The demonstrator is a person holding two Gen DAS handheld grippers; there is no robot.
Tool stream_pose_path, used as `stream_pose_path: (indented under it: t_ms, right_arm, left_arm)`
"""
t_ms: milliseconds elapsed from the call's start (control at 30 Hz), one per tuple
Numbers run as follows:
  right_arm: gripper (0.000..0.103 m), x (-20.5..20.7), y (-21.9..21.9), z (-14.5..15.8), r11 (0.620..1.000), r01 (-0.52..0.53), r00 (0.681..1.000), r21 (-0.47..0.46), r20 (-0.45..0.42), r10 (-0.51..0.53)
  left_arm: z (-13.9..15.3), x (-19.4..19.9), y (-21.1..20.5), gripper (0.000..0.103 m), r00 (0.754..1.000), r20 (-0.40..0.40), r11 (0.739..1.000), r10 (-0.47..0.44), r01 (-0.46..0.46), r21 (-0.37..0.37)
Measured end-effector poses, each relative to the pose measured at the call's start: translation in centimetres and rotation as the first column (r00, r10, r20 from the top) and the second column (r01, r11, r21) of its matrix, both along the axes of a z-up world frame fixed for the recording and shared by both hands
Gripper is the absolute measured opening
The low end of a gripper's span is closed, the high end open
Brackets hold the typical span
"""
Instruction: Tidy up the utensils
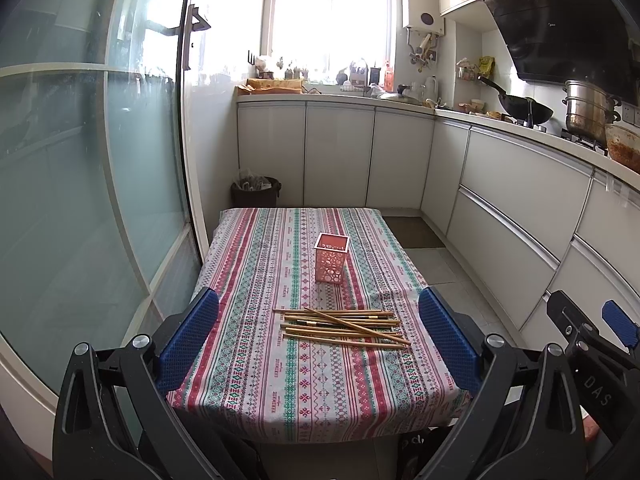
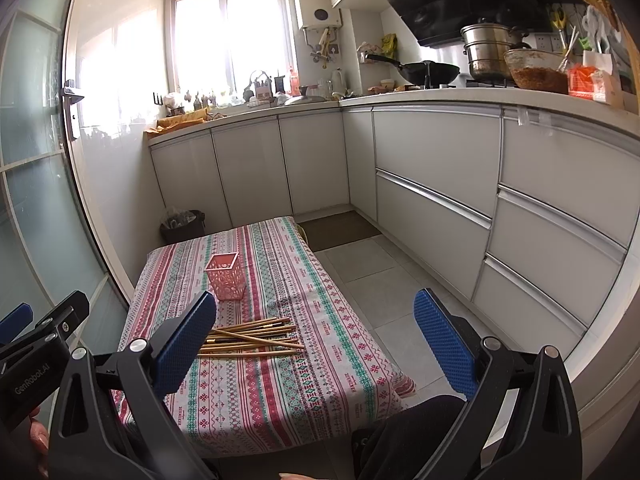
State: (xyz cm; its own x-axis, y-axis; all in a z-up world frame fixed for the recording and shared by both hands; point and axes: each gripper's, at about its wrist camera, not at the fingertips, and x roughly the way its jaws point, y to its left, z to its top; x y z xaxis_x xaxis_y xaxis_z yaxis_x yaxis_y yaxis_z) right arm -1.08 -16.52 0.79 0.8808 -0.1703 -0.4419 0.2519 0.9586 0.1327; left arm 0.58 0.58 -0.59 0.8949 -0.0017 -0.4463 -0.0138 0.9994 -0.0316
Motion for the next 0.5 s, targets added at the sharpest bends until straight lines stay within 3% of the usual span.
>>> stream_pose_path:
  t_ms: [500]
  right_arm:
    - [0.097, -0.18, -0.11, -0.19, 1.000, 0.000, 1.000, 0.003, -0.004, 0.000]
  left_arm:
    - [-0.28, -0.06, 0.02, 0.096, 1.000, -0.006, 1.000, -0.001, 0.001, -0.001]
